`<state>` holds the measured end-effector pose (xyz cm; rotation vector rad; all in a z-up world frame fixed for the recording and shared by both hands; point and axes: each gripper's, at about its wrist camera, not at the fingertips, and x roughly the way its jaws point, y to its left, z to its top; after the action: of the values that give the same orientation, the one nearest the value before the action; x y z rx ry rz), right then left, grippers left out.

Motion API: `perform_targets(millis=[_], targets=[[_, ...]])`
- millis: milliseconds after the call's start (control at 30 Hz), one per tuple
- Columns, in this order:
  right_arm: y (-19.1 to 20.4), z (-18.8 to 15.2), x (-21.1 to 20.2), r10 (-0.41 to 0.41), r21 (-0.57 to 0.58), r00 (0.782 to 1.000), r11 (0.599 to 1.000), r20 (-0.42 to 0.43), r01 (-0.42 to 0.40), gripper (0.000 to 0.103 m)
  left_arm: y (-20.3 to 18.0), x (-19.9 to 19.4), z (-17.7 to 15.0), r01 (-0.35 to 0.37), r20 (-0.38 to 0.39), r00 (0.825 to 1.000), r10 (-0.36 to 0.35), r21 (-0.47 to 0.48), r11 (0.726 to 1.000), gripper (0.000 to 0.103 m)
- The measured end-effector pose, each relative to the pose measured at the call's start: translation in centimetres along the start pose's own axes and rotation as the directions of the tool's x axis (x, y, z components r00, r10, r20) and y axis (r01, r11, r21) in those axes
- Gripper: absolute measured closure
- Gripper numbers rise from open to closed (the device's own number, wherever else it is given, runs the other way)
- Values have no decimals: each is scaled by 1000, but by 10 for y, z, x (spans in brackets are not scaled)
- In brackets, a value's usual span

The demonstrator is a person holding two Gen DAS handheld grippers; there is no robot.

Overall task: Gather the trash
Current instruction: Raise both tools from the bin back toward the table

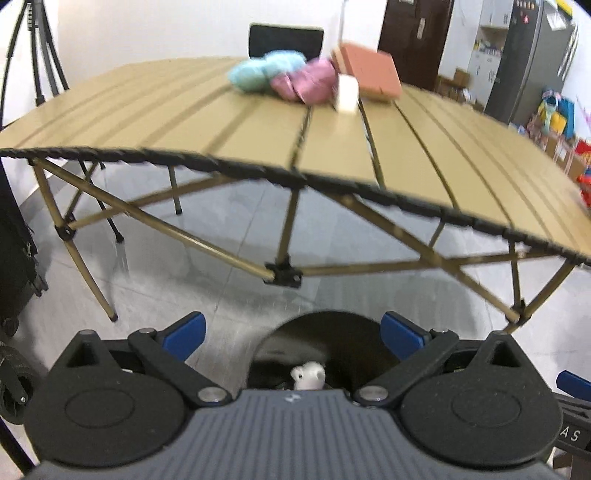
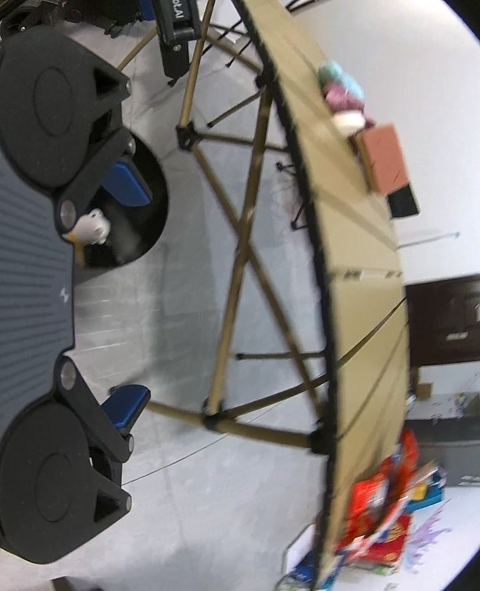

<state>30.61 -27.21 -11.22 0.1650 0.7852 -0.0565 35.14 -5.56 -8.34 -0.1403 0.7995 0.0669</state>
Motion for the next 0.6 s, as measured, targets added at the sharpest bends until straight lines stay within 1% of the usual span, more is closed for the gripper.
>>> perform_targets(millis=[167,267,367,467,600], targets=[[26,14,-23,46,-23,995,999,83,-45,0,31,-29,11,18,90,996,-12,-63,998,0],[42,23,-36,80,-39,985,996,151,-75,0,48,-41,18,20,131,991,-7,-96,995,0],[60,35,-49,125,-72,966,991,228,-111,0,61,-49,28,13,158,987,6,-121,993,0],[78,47,-58,180,-102,938,982,298,-156,0,75,-56,40,5,185,983,24,-152,988,0],[97,64,-59,221,-137,907,973,358,-183,0,89,-60,60,-19,221,974,55,-163,986,0]])
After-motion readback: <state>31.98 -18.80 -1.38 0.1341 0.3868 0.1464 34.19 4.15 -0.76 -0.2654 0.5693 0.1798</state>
